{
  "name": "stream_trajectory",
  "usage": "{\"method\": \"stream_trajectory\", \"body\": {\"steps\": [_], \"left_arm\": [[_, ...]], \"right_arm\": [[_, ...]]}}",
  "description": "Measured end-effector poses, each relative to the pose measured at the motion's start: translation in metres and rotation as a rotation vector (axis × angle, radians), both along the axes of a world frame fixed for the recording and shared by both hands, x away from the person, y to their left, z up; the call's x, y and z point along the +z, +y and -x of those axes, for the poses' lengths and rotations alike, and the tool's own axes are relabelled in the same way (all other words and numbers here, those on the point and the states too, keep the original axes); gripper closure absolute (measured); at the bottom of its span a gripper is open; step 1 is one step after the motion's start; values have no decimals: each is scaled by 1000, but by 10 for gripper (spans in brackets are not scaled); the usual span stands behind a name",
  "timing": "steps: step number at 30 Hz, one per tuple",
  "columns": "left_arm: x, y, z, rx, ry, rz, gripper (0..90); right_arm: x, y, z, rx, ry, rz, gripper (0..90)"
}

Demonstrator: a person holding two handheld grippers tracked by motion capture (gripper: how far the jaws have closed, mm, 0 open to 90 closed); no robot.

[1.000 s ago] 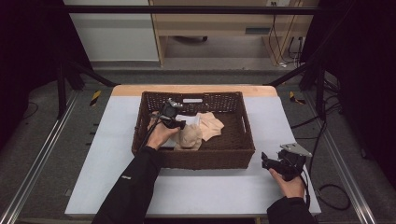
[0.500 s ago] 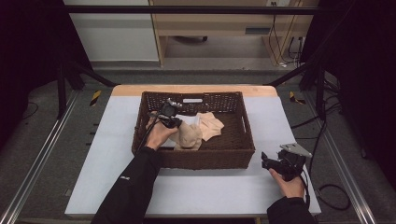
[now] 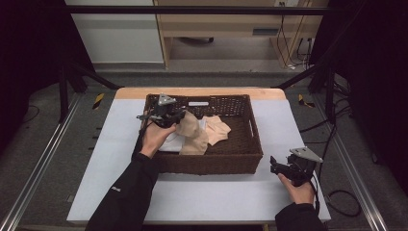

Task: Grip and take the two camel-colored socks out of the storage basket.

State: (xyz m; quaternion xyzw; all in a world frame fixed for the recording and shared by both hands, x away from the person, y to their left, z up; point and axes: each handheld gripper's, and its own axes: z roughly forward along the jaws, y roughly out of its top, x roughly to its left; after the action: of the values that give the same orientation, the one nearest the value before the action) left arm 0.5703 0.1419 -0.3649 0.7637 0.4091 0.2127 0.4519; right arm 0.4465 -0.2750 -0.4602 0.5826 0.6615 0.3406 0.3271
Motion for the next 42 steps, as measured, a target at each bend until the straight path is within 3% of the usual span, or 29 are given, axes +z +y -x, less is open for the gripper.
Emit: {"method": "stream_trajectory", "body": {"steps": [4,6,18,26,42], "left_arm": [[10,3,9,1,-42,43,824],[20,7,18,-11,-74,89,824],[53,19,62,-58,-186,181,825],[69,26,89,-93,-235,208,825],[85,32,137,-168,-307,239,825]], "right_arm": [[0,0,0,0,-1,1,53],[0,0,0,1,2,-1,53],[2,-1,2,-8,-13,-4,52],[3,-1,3,-8,-19,4,52],[4,-1,4,-9,-20,0,52]]}}
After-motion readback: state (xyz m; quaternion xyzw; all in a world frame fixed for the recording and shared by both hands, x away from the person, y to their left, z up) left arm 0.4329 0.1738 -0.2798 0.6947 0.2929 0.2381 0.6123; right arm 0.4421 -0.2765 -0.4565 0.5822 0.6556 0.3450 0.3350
